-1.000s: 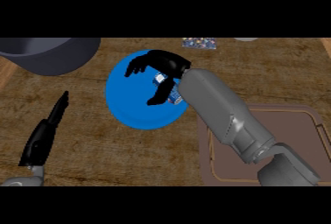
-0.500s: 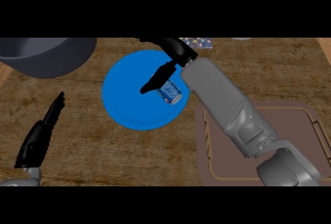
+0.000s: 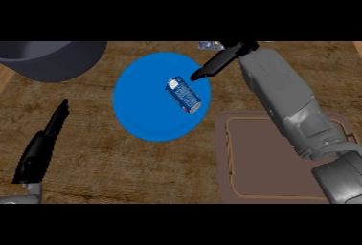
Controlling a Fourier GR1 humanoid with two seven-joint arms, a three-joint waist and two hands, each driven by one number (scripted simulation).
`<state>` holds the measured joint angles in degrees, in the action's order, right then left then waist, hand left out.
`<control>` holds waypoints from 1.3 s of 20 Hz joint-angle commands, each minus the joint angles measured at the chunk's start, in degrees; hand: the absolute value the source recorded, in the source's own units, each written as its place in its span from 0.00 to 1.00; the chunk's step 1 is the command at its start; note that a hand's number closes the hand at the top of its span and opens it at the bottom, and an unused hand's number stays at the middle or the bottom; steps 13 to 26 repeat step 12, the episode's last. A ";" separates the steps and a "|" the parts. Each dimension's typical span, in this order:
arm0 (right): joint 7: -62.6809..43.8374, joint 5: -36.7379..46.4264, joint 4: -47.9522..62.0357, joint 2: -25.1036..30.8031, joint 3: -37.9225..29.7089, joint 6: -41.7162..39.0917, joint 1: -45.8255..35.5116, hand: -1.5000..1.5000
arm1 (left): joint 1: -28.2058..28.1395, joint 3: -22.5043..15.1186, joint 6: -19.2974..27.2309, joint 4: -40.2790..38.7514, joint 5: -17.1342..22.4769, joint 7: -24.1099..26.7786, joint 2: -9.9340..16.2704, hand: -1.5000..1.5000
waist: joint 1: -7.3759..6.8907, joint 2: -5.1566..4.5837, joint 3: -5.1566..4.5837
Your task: Pick the can from the tray and place it in the plate
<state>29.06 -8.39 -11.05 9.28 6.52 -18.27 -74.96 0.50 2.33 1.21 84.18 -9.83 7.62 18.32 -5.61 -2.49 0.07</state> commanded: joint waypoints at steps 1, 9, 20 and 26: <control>5.71 -0.19 1.57 3.31 -1.11 -3.00 1.76 0.00 | 0.31 -0.22 -0.69 -0.08 -0.13 0.75 0.36 0.50 | -0.89 -0.69 0.04; 10.49 1.35 3.67 9.86 -0.79 -8.34 1.92 0.00 | 1.10 -1.21 -0.05 0.58 -0.75 0.64 -0.92 0.50 | -1.84 -1.09 0.10; 9.76 1.62 4.05 12.17 -0.80 -9.96 0.44 0.00 | 1.66 -1.24 -0.65 -1.08 -0.41 0.99 -1.09 0.50 | -2.26 -1.49 0.05; 9.76 1.62 4.05 12.17 -0.80 -9.96 0.44 0.00 | 1.66 -1.24 -0.65 -1.08 -0.41 0.99 -1.09 0.50 | -2.26 -1.49 0.05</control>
